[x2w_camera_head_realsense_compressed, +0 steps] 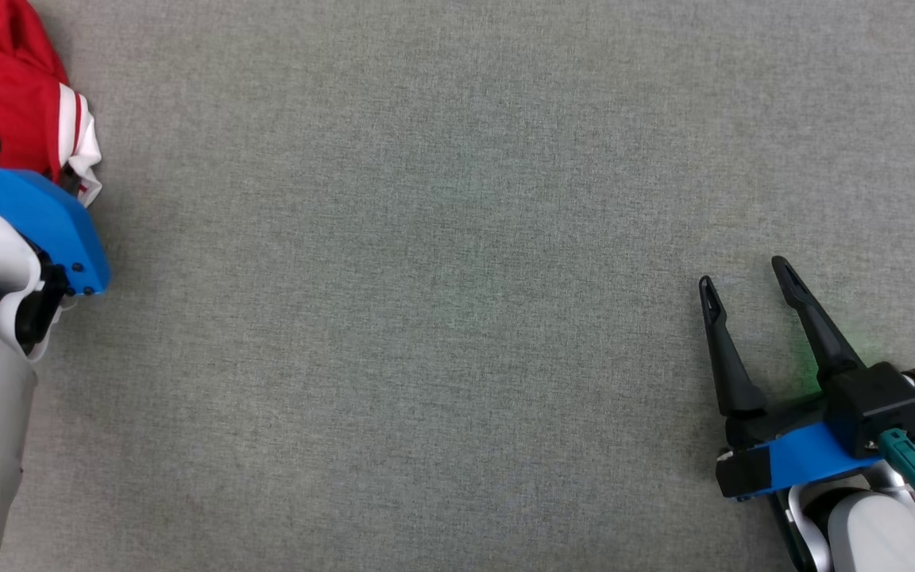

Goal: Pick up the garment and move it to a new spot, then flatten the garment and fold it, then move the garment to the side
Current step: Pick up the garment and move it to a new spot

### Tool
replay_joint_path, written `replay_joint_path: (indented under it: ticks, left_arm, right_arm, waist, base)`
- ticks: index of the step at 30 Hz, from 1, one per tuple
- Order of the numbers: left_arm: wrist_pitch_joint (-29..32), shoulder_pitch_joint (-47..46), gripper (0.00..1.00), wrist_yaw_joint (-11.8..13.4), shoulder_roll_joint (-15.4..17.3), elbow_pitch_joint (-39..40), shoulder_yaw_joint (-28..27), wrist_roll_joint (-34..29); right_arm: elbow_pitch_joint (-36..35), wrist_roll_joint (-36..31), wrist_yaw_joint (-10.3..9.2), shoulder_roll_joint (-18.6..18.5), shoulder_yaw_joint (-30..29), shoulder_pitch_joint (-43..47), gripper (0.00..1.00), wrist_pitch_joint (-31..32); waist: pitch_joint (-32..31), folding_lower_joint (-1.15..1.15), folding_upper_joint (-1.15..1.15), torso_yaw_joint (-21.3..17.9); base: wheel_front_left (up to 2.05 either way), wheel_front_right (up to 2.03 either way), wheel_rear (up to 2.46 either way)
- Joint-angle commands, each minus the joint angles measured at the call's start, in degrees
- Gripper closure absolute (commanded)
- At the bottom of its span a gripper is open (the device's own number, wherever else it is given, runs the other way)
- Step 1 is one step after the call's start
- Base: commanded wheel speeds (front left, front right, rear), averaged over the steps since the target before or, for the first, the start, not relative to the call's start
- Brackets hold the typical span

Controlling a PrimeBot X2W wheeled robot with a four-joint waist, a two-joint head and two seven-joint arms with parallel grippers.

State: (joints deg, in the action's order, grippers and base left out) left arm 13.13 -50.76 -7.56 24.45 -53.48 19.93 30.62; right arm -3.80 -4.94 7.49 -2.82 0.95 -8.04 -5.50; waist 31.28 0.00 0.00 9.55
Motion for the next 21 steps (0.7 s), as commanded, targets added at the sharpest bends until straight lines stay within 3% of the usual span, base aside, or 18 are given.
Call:
replay_joint_path:
  ticks: [1, 13, 21]
  left_arm:
    - [-0.5, 0.8, 1.0, 0.2, 0.7, -2.0, 0.5, -0.2]
    - [-9.4, -3.1, 1.0, 0.6, 5.0, -3.4, 1.3, -2.9]
    - [-11.9, -7.2, 1.0, 0.1, 8.0, 2.4, 5.2, -5.7]
  right_arm:
    - [0.4, 0.2, 0.01, -0.1, -0.3, -1.0, 0.0, -0.5]
    - [5.1, 3.3, 0.01, -0.1, 0.4, -1.0, 0.0, -3.4]
    - [10.5, 7.0, 0.01, -0.1, -0.4, 0.7, 0.0, -6.3]
  waist:
    - [-0.6, 0.0, 0.0, -0.1]
    - [-8.4, 0.0, 0.0, -1.3]
    - [-17.5, 0.0, 0.0, -4.4]
  base:
    - [0.0, 0.0, 0.0]
    - [0.0, 0.0, 0.0]
    - [0.0, 0.0, 0.0]
